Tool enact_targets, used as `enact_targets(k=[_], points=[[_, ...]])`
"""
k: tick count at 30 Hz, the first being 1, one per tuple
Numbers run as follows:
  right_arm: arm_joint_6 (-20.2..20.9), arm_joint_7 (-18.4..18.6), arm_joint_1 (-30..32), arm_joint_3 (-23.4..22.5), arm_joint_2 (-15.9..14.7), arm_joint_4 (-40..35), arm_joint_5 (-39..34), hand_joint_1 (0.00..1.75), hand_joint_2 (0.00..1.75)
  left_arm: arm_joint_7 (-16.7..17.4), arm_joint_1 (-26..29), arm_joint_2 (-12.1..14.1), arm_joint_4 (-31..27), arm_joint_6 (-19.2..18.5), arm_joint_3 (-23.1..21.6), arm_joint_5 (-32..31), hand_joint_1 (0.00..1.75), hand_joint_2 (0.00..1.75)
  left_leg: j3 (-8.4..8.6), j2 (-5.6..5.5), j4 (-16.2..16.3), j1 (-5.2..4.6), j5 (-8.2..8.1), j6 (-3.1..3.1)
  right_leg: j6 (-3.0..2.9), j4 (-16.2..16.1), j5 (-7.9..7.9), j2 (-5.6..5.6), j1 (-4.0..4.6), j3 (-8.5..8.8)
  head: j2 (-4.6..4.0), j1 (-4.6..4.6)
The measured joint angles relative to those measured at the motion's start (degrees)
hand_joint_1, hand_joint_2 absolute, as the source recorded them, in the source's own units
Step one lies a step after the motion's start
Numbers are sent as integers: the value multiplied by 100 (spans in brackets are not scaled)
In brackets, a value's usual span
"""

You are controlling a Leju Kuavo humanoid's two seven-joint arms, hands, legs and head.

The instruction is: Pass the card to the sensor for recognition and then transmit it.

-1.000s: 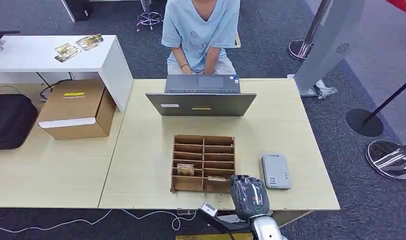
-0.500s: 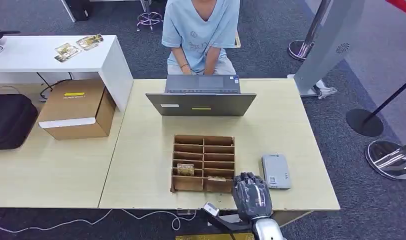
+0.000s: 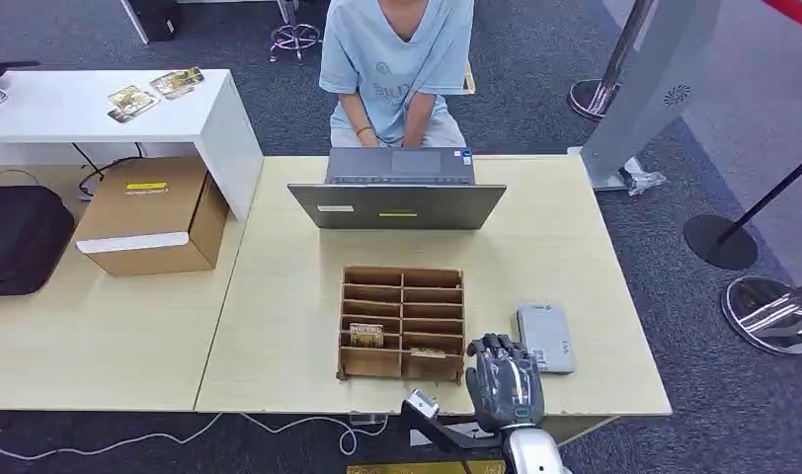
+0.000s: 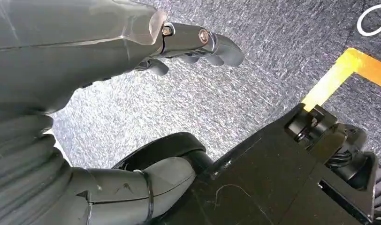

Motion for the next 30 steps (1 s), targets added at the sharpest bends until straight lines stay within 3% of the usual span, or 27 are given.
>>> enact_targets(k=[1, 5, 8, 19, 30], points=[[-2, -2, 0, -2, 0, 0, 2, 54, 175, 0, 1, 0, 0, 2, 18, 4, 0, 175, 0, 0, 0, 0, 0, 0, 0, 0, 0, 0, 0, 0, 0, 0], [-11, -52, 0, -13, 0, -13, 2, 54, 175, 0, 7, 0, 0, 13, 81, 24, 0, 175, 0, 0, 0, 0, 0, 0, 0, 0, 0, 0, 0, 0, 0, 0], [-26, -79, 0, -39, 0, -13, 2, 66, 175, 0, 11, -2, 0, 24, 107, 48, 0, 175, 0, 1, 0, 0, 0, 0, 0, 0, 0, 0, 0, 0, 0, 0], [-85, -361, -15, -57, 2, -11, 2, 75, 175, -76, 49, -9, 0, 96, 271, 153, 0, 175, -1, 0, 0, 0, 0, 0, 0, 0, 0, 0, 0, 0, 0, 0], [-118, -612, -100, 15, 103, -11, 2, 49, 175, -133, 79, -15, 0, 144, 400, 199, 0, 175, 0, 1, 0, 1, 0, 0, 0, 1, 0, 1, 0, 1, 0, 0]])
